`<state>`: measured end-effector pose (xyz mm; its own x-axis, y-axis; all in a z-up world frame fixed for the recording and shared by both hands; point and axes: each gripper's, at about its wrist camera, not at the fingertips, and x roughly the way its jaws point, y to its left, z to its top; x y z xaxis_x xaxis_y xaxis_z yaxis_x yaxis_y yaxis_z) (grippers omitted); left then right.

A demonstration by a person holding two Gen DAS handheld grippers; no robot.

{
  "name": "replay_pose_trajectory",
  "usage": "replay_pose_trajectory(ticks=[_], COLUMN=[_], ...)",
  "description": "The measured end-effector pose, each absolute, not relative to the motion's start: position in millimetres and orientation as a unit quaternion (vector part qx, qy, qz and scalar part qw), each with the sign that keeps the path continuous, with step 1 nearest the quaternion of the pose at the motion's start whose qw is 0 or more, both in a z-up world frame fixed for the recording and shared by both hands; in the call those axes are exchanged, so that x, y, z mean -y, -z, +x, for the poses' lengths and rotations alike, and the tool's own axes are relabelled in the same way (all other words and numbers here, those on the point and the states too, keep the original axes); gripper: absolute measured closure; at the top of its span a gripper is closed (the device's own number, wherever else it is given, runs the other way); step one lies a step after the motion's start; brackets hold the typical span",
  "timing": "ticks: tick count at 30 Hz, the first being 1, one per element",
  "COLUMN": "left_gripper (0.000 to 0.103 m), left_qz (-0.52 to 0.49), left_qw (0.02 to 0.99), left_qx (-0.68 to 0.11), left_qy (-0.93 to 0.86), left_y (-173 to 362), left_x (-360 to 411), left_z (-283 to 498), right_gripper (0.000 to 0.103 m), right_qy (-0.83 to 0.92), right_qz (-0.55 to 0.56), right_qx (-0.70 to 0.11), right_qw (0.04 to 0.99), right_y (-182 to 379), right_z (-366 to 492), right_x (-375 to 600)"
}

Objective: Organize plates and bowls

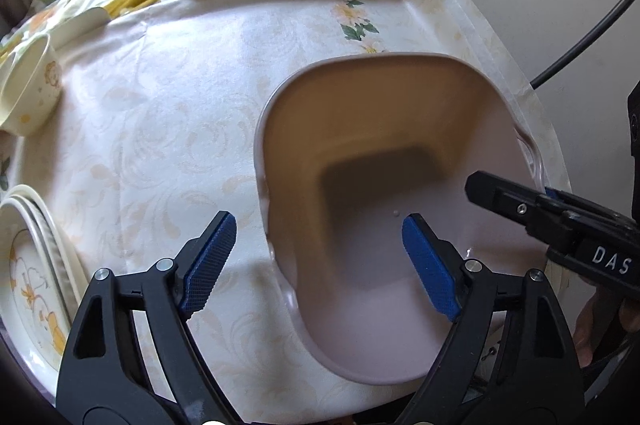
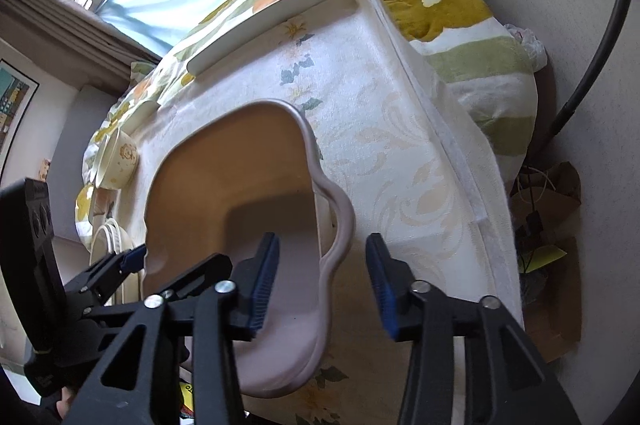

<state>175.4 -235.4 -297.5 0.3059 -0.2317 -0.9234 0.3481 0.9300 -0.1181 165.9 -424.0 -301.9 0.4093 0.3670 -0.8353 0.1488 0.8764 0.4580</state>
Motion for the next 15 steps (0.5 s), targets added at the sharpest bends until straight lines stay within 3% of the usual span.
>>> replay_pose_trajectory(ticks=[6, 12, 14, 15], left_gripper=[0.019, 0.019, 0.018, 0.016], left_qz=[0.054, 0.051, 0.053, 0.057], left_qw=[0.818, 0.857, 0.873, 0.883], left_qx=[-0.546, -0.49, -0.466, -0.452], left_qy=[0.176, 0.15, 0.13, 0.114], left_y=[269, 202, 177, 166], left_x=[226, 198, 185, 178], left_z=[161, 132, 123, 119], right_gripper=[0.061, 0.06, 0.044, 0.024], right_qy=[-0.059, -0.064, -0.078, -0.086], right_qz=[0.215, 0.177, 0.162, 0.154], right_qx=[-0.522, -0.484, -0.466, -0.456], right_qw=[0.823, 0.855, 0.866, 0.872], right_y=[271, 212, 192, 183], right_z=[152, 130, 127, 127], right_x=[426, 421, 414, 410])
